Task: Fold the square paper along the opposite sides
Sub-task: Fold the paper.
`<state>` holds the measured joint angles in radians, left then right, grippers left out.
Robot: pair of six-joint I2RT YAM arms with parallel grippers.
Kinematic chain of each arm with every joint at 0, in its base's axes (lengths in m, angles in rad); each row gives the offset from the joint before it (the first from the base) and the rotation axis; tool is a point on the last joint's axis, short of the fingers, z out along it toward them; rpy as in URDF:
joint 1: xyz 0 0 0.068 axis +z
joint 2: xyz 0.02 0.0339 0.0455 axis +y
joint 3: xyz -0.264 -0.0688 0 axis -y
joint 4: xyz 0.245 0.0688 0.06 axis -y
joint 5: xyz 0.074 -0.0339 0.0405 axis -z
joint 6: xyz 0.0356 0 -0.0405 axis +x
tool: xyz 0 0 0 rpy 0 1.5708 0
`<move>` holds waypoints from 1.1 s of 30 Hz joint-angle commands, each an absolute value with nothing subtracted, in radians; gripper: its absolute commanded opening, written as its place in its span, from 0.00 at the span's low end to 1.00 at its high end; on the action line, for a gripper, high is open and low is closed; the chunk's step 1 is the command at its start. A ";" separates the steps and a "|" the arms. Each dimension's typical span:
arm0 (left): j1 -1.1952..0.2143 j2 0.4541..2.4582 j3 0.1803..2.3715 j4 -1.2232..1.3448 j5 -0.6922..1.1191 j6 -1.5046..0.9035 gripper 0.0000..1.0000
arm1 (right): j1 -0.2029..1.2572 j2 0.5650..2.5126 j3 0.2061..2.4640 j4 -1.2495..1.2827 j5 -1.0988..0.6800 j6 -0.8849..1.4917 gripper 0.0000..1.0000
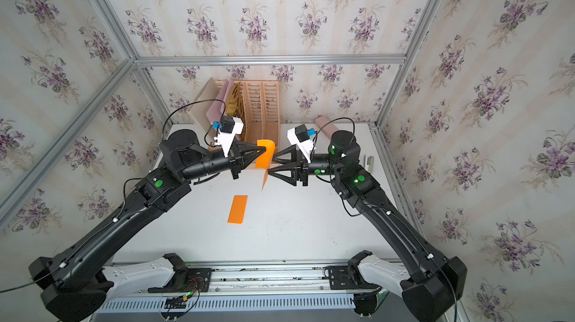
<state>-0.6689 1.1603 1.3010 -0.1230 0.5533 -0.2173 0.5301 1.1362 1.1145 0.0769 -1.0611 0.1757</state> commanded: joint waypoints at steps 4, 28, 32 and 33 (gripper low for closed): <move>-0.669 1.157 1.305 -0.118 0.584 -0.225 0.00 | 0.531 1.159 1.148 0.055 -1.046 0.136 0.59; -0.669 1.137 1.308 -0.171 0.593 -0.215 0.00 | 0.571 1.174 1.143 0.063 -1.032 0.120 0.28; -0.669 1.138 1.303 -0.165 0.600 -0.220 0.00 | 0.575 1.177 1.143 0.075 -1.037 0.126 0.26; -0.670 1.137 1.301 -0.163 0.600 -0.221 0.00 | 0.577 1.177 1.143 0.076 -1.036 0.127 0.25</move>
